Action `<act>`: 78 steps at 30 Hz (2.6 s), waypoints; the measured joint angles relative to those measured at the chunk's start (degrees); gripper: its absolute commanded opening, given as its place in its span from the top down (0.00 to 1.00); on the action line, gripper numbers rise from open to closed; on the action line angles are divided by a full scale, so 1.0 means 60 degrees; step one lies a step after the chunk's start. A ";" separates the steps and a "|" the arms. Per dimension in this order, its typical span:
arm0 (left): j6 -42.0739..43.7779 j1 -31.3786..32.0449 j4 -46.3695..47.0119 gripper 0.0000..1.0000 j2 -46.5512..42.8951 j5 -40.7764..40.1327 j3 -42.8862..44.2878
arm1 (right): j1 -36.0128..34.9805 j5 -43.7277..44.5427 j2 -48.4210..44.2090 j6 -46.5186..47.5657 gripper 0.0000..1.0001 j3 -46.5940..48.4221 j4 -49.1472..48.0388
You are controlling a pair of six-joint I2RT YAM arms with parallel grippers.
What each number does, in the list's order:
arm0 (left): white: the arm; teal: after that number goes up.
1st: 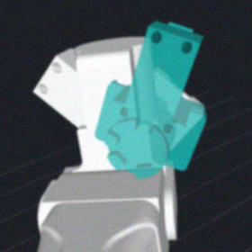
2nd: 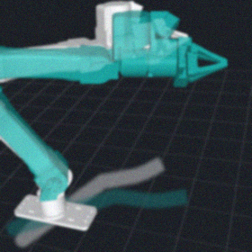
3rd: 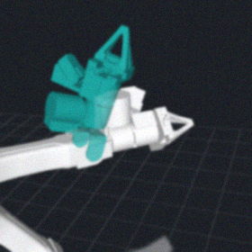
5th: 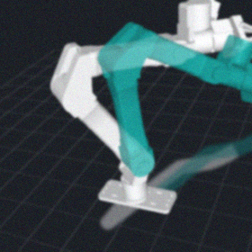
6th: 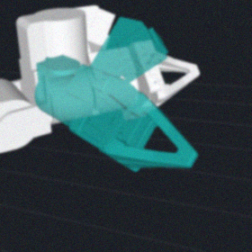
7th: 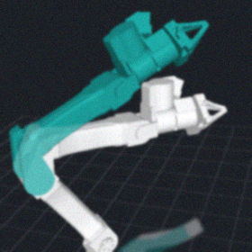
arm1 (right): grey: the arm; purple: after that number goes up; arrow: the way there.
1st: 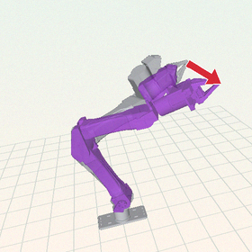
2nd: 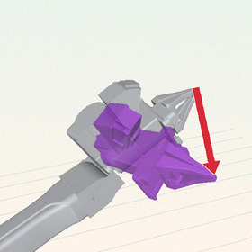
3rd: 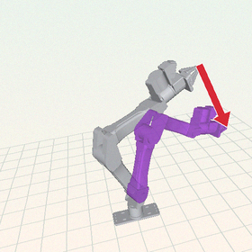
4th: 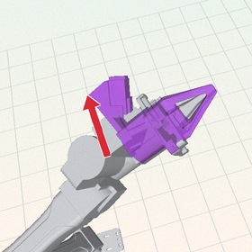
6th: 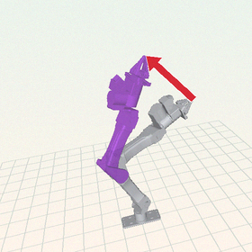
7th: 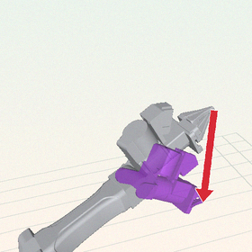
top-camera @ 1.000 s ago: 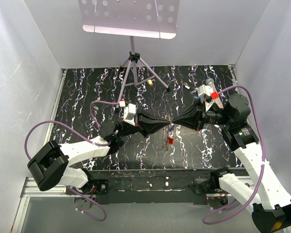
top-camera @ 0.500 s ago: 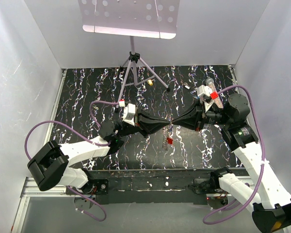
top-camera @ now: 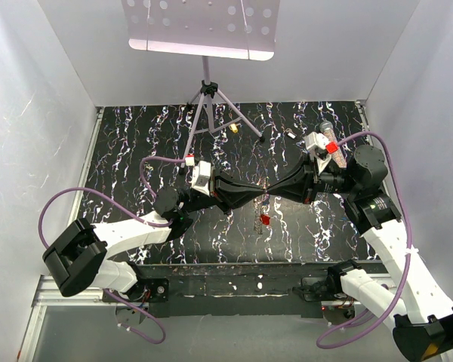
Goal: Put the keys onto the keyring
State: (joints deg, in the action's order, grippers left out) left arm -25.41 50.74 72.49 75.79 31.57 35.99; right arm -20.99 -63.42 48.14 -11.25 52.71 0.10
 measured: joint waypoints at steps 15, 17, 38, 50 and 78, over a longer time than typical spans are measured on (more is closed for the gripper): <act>-0.0135 -0.0007 0.0076 1.00 0.0106 0.0066 0.0000 | -0.0055 -0.0004 0.0106 -0.0058 0.91 0.0000 -0.0018; -0.0138 -0.0007 0.0076 1.00 0.0106 0.0069 0.0000 | -0.0069 -0.0004 0.0102 0.0011 0.92 0.0000 -0.0011; -0.0240 -0.0055 0.0087 1.00 0.0182 0.0153 0.0000 | -0.0091 -0.0044 0.0197 0.0579 0.98 0.0146 0.0576; -0.0259 -0.0033 0.0109 1.00 0.0004 0.0109 -0.0200 | 0.0095 0.0029 0.0124 0.0561 0.60 0.0324 0.0918; -0.0255 -0.0015 0.0266 1.00 -0.0044 0.0055 -0.0295 | -0.0200 0.0004 0.0186 0.0168 0.78 0.0295 0.0565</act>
State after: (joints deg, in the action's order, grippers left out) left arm -26.94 50.65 74.08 75.53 31.90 34.22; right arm -22.20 -63.40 49.25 -10.24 54.48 3.49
